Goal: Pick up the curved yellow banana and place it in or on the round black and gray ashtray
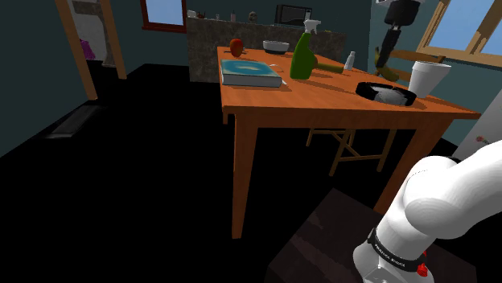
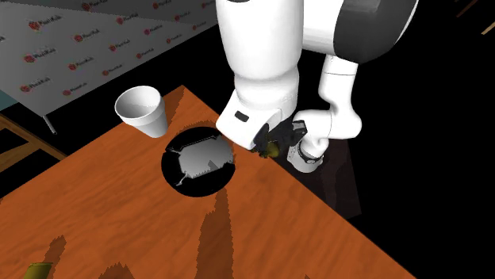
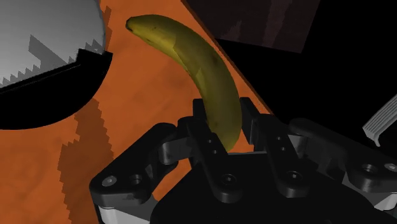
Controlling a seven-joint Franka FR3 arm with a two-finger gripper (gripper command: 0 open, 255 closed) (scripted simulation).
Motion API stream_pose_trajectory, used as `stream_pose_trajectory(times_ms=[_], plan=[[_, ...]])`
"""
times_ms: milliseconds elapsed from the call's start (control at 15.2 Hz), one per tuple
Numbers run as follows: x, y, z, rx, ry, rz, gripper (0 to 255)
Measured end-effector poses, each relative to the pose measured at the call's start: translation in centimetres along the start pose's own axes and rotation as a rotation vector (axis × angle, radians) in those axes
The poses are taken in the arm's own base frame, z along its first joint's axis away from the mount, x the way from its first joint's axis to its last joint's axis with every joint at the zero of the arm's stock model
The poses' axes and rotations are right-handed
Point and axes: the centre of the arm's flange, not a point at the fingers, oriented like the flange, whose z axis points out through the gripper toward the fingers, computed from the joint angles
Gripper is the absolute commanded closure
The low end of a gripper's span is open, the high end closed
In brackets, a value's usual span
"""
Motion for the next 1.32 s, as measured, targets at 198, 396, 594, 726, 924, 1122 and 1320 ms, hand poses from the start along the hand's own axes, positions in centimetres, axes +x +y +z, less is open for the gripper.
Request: stream_pose_trajectory(times_ms=[198, 396, 594, 726, 924, 1122, 1320], plan=[[-1.1, 3.8, -1.1, 0.0, 0.0, 0.002, 255], [-2.1, 7.4, -1.7, 0.001, 0.0, 0.002, 255], [-3.0, 11.2, -2.5, 0.002, 0.001, 0.003, 255], [-3.9, 13.7, -2.9, 0.004, 0.001, 0.005, 255], [-4.5, 16.5, -3.2, 0.004, 0.0, 0.002, 255], [-4.5, 17.1, -2.0, 0.001, 0.0, 0.0, 255], [-4.7, 17.4, -0.6, 0.0, 0.0, 0.0, 255]])
